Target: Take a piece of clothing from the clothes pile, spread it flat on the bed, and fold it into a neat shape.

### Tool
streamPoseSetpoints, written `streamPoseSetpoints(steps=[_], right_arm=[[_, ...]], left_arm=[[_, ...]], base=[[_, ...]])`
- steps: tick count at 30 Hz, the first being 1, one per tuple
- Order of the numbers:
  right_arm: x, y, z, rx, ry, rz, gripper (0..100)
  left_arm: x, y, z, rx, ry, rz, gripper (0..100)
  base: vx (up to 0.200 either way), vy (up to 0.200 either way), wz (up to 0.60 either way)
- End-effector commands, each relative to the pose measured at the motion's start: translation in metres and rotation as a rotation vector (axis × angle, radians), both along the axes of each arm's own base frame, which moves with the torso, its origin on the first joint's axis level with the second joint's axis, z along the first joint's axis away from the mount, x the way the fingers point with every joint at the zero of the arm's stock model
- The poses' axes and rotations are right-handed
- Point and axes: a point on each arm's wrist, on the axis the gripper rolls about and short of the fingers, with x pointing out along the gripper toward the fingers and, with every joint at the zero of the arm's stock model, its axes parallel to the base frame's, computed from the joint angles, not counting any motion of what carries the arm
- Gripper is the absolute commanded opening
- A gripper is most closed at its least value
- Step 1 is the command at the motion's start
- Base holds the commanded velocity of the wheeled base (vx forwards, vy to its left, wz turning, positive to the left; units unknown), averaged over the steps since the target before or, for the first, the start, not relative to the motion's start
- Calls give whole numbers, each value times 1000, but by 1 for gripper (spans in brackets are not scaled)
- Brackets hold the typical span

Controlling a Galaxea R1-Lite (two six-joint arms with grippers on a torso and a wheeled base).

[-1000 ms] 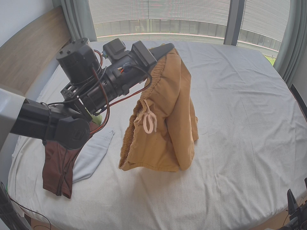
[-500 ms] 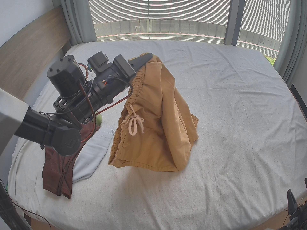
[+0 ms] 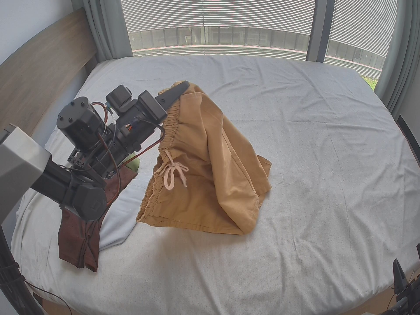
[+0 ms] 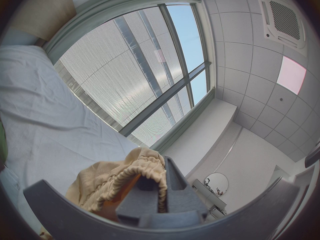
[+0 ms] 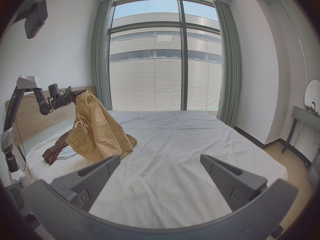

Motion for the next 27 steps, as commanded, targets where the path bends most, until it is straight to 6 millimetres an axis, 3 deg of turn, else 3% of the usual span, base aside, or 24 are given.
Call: streamPoseSetpoints(steps=[1,10,15,27], right_arm=[[0,0,-5,0,2,0,100],[0,0,-5,-1,2,1,100],[0,0,-5,-1,0,1,100],[0,0,-5,-1,0,8,100]], left_arm=[[7,13,-16,13,17,29,0],[5,30,-33,55,44,50,0],[17,41,-50,110,43,106,0],[17,45,-50,123,34,121,0]], base=[[0,0,0],[0,0,0],[0,0,0],[0,0,0]])
